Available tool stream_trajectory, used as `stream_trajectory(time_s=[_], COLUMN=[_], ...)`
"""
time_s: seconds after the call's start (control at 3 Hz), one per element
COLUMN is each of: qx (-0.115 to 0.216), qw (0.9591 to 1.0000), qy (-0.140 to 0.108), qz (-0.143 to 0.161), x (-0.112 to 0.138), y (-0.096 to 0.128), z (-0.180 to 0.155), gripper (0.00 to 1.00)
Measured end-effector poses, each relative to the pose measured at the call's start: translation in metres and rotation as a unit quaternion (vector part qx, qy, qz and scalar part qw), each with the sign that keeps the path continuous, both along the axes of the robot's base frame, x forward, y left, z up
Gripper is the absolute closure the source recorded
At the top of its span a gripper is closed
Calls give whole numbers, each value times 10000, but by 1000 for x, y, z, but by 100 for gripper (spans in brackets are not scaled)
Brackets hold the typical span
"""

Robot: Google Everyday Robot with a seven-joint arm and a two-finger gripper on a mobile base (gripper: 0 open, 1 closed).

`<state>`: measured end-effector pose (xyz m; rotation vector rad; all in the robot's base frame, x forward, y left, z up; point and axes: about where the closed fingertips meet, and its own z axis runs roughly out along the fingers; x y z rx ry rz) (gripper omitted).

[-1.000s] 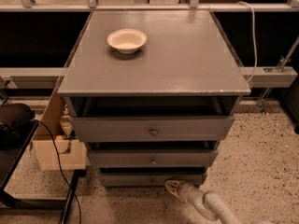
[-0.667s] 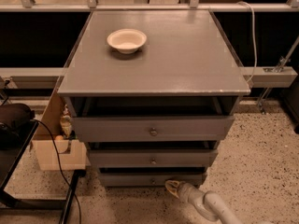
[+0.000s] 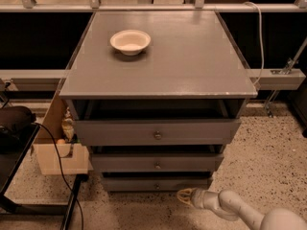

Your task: Close bottom drawer

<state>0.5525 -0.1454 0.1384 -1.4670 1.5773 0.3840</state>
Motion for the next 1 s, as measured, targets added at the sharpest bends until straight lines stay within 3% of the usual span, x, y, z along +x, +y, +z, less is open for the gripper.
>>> stream_trajectory(time_s=[0.33, 1.0], qx=[-98, -112], qw=[9984, 9981], qy=[553, 601], qz=[25, 8], x=[-21, -23], y=[-22, -24], z=[3, 1], gripper=[100, 59])
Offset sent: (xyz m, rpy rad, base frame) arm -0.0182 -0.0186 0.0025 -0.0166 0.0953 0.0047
